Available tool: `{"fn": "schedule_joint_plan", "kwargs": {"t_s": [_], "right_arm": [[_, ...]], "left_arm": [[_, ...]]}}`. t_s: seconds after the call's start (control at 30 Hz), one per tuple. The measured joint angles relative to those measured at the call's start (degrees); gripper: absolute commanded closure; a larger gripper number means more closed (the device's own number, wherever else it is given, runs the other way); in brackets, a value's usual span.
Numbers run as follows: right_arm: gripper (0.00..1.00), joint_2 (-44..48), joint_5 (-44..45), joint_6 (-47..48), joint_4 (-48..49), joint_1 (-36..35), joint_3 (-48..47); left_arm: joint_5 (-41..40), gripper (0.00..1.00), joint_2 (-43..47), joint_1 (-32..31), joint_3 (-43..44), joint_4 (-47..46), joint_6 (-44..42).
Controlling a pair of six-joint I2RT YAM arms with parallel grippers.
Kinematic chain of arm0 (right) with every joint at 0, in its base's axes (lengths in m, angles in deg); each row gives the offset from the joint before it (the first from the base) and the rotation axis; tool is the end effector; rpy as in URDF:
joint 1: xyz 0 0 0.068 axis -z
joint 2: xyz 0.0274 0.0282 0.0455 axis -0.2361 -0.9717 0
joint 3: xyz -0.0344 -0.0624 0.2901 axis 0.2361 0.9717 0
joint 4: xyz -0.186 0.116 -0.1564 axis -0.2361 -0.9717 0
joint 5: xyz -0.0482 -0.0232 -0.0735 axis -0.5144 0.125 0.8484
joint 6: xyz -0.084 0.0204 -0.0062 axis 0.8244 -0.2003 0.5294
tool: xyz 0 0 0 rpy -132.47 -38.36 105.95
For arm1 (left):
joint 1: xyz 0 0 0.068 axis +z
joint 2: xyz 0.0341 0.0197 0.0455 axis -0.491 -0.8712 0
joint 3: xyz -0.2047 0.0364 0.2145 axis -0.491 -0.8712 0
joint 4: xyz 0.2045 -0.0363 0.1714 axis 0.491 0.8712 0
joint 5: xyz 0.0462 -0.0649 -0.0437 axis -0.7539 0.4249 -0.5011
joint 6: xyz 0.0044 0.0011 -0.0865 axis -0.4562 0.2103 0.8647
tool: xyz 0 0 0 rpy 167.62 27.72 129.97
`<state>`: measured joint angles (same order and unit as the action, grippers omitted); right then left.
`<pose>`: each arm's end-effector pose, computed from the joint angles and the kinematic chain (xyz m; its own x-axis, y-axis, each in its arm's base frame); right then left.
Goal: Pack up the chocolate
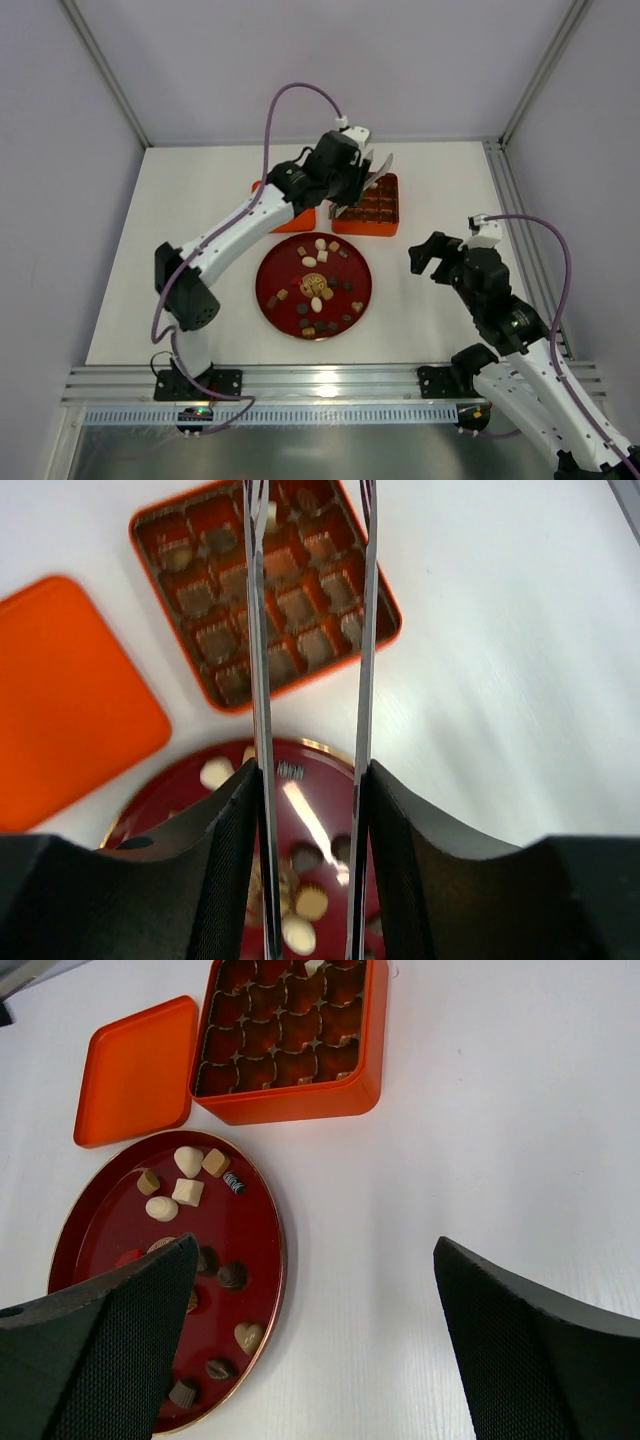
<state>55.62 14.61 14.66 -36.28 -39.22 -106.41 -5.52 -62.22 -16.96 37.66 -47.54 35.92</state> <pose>0.1466 0.0487 0.2902 -0.3993 0.3179 -0.8600 -0.0199 0.9348 0.3547 0.3441 -0.3456 0.3715 -0.5904 0.1820 -0.7863 0.4848 0.8589 -0.1653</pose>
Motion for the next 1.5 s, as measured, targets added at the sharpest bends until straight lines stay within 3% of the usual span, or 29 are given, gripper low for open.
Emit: {"fn": "schedule_joint_plan", "kwargs": {"t_s": [0.3, 0.6, 0.93, 1.5], "right_arm": [[0.0, -5.62, -1.99, 0.0, 4.76, 0.0, 1.84], [0.0, -8.22, -2.54, -0.07, 7.78, 0.0, 2.6], [0.0, -9.09, -3.08, -0.28, 9.29, 0.0, 4.11], [0.0, -9.09, -3.23, -0.33, 9.7, 0.0, 4.46]], "left_arm": [[-0.07, 0.55, 23.89, -0.7, -28.76, 3.8, 4.52], [-0.68, 0.54, 41.07, -1.92, -46.16, 11.54, 6.67], [1.07, 0.54, 44.72, -5.46, -51.78, 15.72, 9.03], [1.97, 0.55, 41.35, -7.52, -52.96, 15.21, 9.33]]}}
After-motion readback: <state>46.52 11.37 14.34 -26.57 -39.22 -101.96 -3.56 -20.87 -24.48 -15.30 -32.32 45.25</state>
